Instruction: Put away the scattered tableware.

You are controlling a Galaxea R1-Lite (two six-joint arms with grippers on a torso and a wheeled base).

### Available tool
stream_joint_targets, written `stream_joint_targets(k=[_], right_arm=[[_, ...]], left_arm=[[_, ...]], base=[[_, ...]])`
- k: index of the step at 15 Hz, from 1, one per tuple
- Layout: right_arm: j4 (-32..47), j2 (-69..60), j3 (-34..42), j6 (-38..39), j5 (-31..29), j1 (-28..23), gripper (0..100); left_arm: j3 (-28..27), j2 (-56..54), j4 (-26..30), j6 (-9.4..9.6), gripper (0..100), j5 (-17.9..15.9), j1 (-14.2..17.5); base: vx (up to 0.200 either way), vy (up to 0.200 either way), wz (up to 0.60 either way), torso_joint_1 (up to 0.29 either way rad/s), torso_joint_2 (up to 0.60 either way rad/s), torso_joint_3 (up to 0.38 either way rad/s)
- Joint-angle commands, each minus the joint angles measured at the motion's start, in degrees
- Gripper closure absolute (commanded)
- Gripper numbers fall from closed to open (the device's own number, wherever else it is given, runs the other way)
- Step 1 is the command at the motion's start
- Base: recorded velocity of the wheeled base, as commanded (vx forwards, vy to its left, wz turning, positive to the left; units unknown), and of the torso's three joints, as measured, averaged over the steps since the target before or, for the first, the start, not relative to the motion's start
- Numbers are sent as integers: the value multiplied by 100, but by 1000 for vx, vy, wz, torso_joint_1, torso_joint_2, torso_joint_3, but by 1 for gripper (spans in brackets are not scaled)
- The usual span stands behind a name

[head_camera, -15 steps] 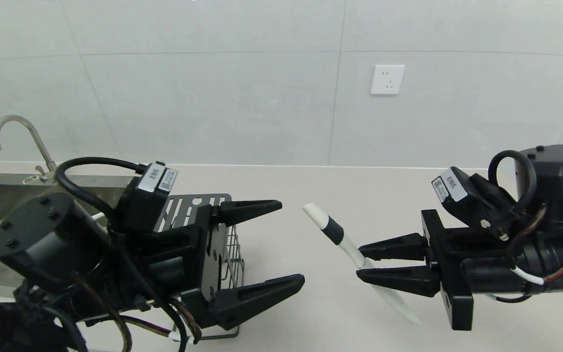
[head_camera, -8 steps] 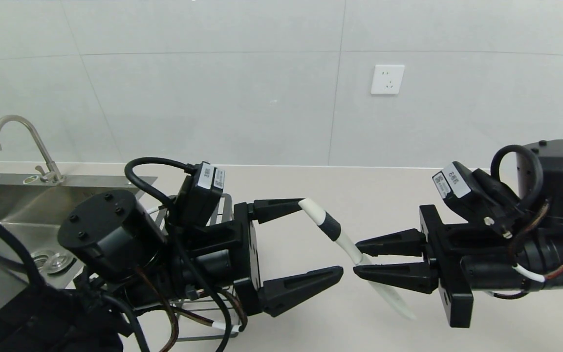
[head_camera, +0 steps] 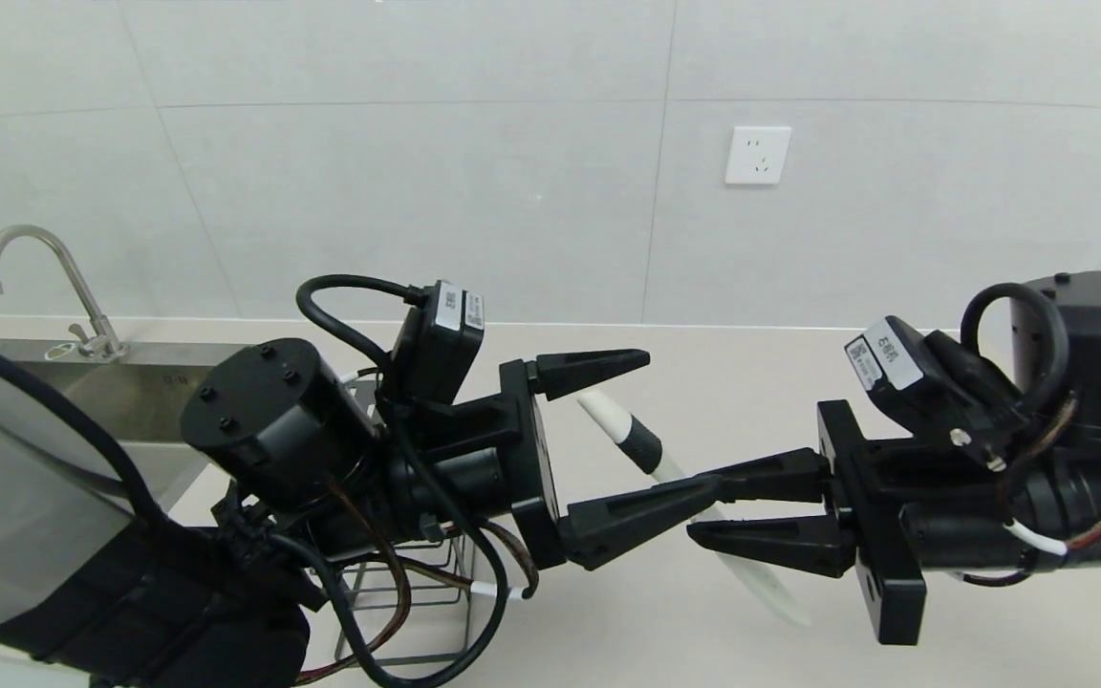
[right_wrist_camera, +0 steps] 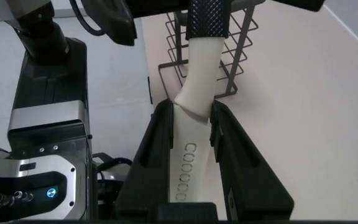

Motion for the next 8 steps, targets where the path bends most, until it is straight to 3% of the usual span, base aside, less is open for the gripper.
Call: stream_joint_targets(k=[1,4,5,8], right_arm=[[-4,-3,-58,1,2,9,100],[5,-3,-190,10,2,80,100],[5,6,-252,19,2,88,100],[14,32,-375,45,-6,88,100]], left_arm=[[-115,71,-3,-8,0,-1,-3],[-282,71,-3,-8,0,-1,-38],[-300,71,-3,-17,100,-1,-56],[-388,62,-3,-17,100,-1,-65]], base=[[0,0,0,0,0,0],[0,0,0,0,0,0],[0,0,0,0,0,0],[0,0,0,0,0,0]])
